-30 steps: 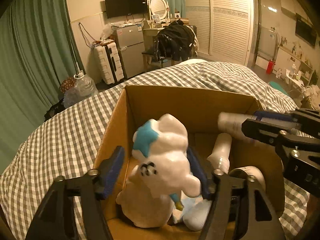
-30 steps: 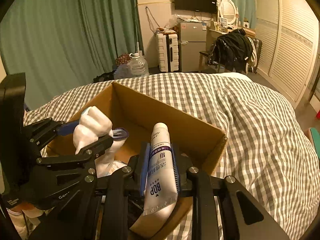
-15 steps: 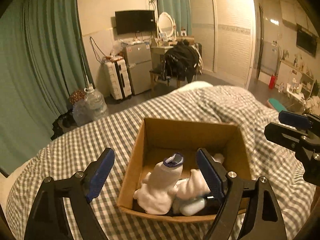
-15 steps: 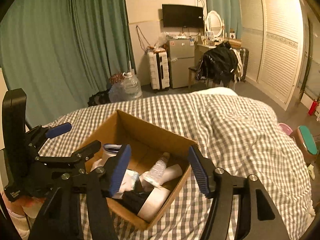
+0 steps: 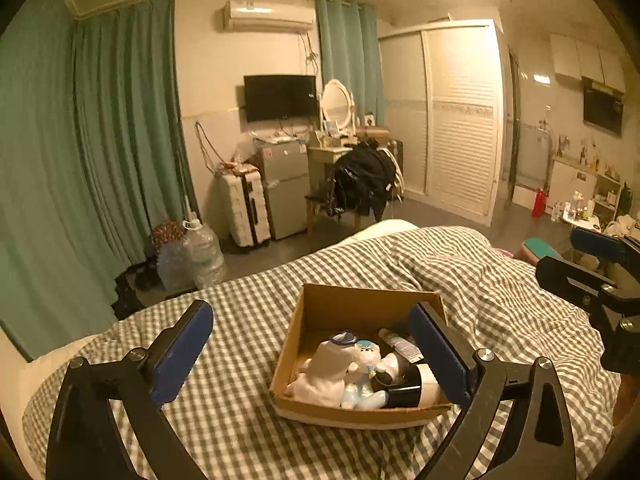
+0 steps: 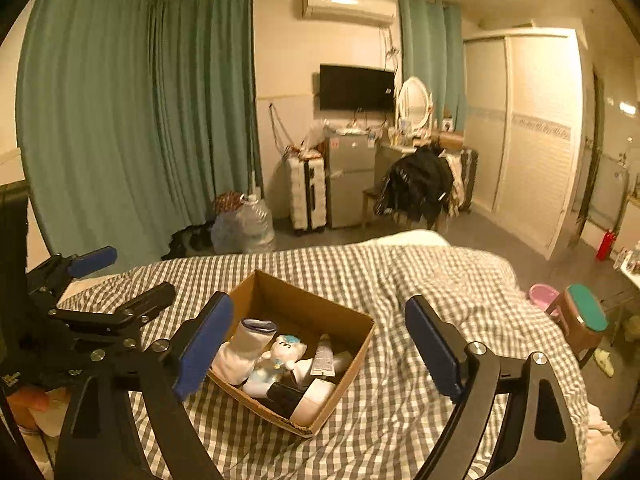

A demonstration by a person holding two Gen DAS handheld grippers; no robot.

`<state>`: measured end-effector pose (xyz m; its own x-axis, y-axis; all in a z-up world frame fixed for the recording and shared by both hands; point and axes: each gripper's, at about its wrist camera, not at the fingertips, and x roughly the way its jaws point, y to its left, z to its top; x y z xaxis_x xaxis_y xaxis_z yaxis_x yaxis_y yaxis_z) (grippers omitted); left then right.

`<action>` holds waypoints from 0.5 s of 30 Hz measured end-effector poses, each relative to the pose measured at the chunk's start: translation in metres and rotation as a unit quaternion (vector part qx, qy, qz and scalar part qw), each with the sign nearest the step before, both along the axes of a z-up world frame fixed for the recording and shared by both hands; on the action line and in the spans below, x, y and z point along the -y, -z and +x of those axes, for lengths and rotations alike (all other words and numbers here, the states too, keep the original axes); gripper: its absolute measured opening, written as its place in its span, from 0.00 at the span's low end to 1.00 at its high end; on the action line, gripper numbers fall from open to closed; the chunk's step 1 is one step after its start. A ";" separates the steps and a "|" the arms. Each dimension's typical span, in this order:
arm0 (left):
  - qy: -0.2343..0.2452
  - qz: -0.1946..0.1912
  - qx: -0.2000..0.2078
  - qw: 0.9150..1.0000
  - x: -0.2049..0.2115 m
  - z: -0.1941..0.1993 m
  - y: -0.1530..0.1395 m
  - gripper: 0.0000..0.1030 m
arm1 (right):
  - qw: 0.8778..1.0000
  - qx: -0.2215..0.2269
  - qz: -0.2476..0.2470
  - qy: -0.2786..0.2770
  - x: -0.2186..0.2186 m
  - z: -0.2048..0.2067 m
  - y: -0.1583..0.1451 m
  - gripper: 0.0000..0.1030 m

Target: Organize objects

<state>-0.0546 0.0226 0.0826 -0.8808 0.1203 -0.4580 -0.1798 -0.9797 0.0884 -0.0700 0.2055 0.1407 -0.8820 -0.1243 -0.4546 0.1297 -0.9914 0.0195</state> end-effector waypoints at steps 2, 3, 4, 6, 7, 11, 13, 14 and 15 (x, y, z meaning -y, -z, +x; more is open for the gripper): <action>-0.014 0.007 -0.022 1.000 0.008 0.019 -0.006 0.99 | 1.000 -0.013 0.004 0.006 0.000 0.014 -0.004 0.90; -0.018 0.011 -0.032 0.999 0.011 0.027 -0.008 1.00 | 1.000 -0.021 0.005 0.009 0.001 0.023 -0.005 0.90; -0.019 0.014 -0.038 0.999 0.013 0.035 -0.008 1.00 | 1.000 -0.026 0.005 0.010 0.002 0.028 -0.006 0.91; -0.022 0.024 -0.047 0.998 0.019 0.050 -0.009 1.00 | 0.999 -0.037 0.001 0.016 0.003 0.040 -0.006 0.93; -0.024 0.027 -0.050 0.998 0.021 0.056 -0.008 1.00 | 0.999 -0.043 -0.002 0.018 0.004 0.045 -0.006 0.95; -0.037 0.023 -0.059 0.997 0.024 0.073 0.002 1.00 | 0.999 -0.046 -0.003 0.019 0.010 0.057 0.002 0.97; -0.043 0.019 -0.063 0.997 0.024 0.079 0.008 1.00 | 0.999 -0.045 0.002 0.022 0.012 0.061 0.010 0.97; -0.049 0.018 -0.065 0.997 0.025 0.082 0.015 1.00 | 0.999 -0.043 0.005 0.022 0.014 0.062 0.016 0.97; -0.053 0.018 -0.064 0.996 0.025 0.083 0.018 1.00 | 0.999 -0.038 0.010 0.022 0.016 0.061 0.025 0.97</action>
